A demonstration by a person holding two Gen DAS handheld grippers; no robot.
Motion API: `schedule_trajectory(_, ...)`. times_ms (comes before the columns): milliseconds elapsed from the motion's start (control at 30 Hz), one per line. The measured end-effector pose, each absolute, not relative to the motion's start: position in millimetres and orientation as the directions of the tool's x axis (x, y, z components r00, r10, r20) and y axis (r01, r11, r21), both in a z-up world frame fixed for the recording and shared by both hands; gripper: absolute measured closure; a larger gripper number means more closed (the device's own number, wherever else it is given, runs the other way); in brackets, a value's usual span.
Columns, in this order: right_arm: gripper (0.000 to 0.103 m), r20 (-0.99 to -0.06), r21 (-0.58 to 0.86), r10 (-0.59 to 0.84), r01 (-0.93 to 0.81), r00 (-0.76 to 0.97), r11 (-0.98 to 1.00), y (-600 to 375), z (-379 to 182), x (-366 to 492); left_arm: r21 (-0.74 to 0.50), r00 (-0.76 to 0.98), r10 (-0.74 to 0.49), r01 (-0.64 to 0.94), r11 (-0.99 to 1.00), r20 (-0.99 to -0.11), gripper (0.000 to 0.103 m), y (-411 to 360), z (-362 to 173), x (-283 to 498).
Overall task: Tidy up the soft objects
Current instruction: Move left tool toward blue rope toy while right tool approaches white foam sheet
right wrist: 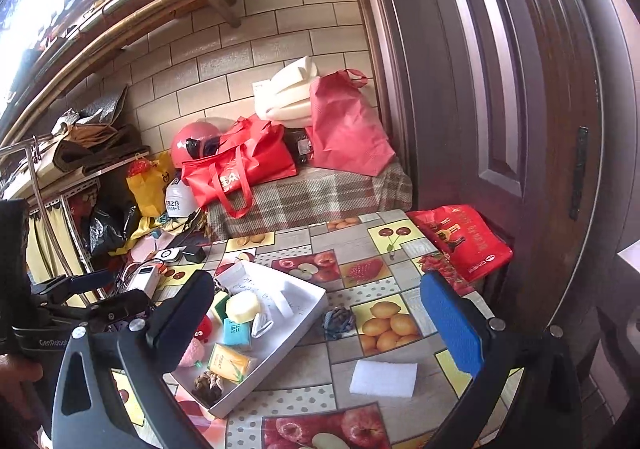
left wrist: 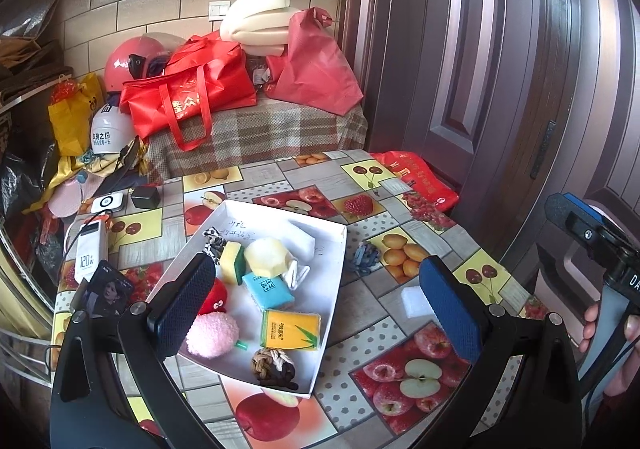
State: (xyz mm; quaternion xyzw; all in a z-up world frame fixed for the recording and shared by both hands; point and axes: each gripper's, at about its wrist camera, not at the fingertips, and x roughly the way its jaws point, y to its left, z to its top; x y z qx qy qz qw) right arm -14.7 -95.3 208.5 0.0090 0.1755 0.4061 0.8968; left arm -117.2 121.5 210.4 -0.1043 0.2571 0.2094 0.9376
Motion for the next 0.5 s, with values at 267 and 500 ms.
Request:
schedule_trajectory(267, 0.000, -0.295, 0.130, 0.715, -0.715, 0.634, 0.687, -114.5, 215.8, 2.0, -0.124, 0.776, 0.314, -0.447, 0.886, -0.547, 0.000, 110.1, 202.5, -103.3)
schedule_trajectory(500, 0.000, -0.300, 0.097, 0.702, -0.712, 0.646, 0.696, -124.9, 217.2, 34.0, -0.135, 0.762, 0.324, -0.471, 0.872, -0.561, 0.000, 103.6, 197.2, -92.4)
